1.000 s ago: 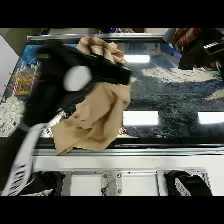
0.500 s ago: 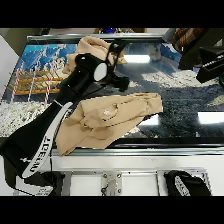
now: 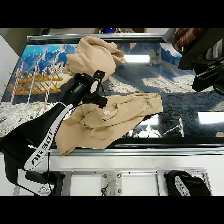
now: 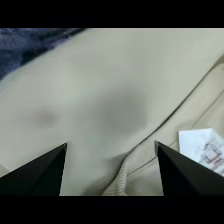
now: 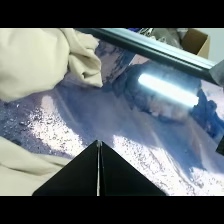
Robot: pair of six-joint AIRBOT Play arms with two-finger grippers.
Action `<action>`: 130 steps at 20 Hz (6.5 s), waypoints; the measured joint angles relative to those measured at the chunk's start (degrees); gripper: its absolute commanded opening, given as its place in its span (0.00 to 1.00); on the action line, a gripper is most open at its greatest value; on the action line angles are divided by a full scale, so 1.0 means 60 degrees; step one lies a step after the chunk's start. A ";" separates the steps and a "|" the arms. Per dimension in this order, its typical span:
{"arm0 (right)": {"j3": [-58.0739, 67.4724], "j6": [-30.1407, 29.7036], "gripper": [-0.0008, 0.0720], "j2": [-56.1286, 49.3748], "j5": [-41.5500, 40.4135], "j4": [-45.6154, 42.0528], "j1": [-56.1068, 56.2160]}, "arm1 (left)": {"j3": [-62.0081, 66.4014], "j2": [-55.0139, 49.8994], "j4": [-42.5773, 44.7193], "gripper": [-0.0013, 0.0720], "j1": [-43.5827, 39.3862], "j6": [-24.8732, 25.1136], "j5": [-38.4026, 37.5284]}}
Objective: Fold the clothes and pants, and hang the long-sleeved shirts on hangers.
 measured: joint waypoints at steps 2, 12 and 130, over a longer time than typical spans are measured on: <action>0.0000 0.0160 0.05 -0.0011 0.0262 -0.0168 0.0000 | -0.0055 -0.0055 0.0084 0.82 -0.0211 0.0000 -0.0222; -0.0026 0.0459 0.05 -0.0029 0.1151 -0.0503 0.0018 | -0.0772 0.0091 0.0215 0.65 -0.0142 -0.0142 -0.0663; -0.1213 1.1165 0.05 -0.1800 0.4765 -0.6043 0.5530 | 0.0120 -0.2193 0.3752 0.87 0.6047 0.0965 0.2874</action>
